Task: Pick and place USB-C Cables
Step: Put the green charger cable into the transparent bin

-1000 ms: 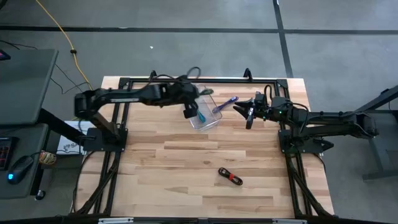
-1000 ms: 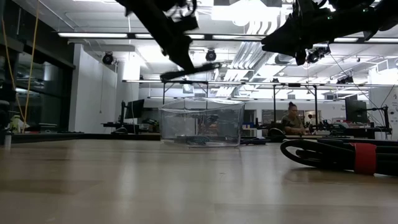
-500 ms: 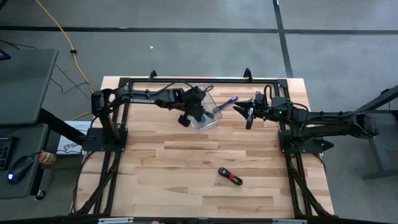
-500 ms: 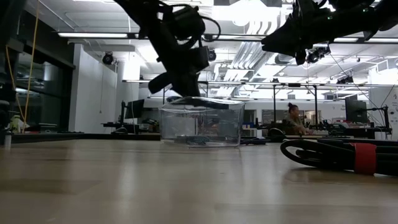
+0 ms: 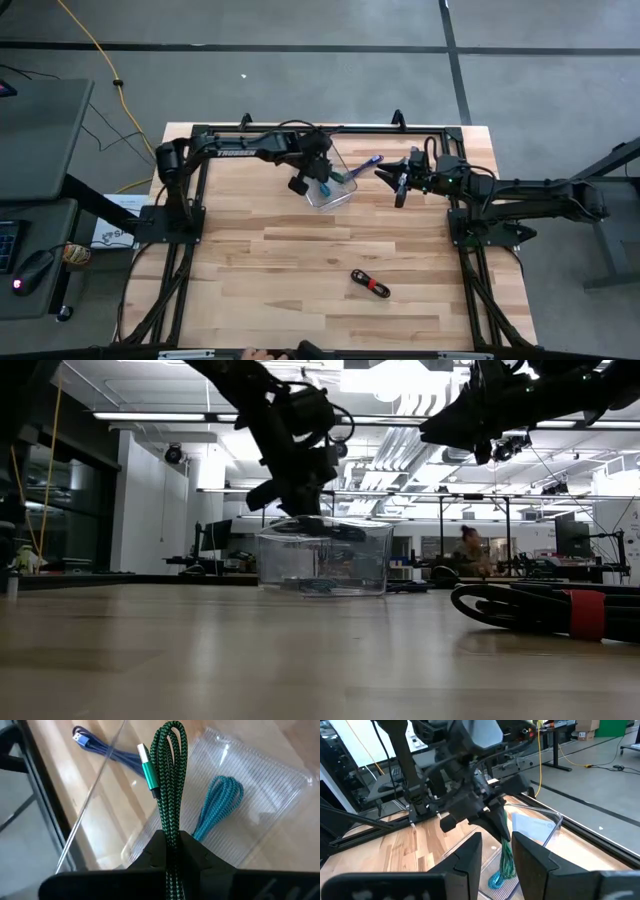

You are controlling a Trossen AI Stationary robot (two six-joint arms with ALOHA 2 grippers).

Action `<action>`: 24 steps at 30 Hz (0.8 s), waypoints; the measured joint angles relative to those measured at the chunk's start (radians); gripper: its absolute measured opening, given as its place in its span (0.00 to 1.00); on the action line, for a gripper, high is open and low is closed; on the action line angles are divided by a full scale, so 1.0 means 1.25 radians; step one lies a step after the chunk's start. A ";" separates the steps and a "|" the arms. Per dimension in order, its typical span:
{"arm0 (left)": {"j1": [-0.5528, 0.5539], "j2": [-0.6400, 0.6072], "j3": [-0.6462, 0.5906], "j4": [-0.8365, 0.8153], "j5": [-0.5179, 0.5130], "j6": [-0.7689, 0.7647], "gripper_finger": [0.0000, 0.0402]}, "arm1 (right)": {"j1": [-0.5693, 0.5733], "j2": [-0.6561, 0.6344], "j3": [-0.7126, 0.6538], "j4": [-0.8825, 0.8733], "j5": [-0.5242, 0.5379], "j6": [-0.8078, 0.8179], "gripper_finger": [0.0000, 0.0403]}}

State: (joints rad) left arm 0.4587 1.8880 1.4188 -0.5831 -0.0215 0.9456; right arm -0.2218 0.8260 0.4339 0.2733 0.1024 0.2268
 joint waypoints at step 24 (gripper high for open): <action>-0.015 0.095 0.011 -0.050 0.040 -0.042 0.00 | 0.000 0.063 0.000 0.067 0.000 -0.007 0.25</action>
State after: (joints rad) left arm 0.4403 2.0074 1.4322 -0.6459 0.0290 0.8928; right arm -0.2218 0.9043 0.4335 0.3565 0.1021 0.2176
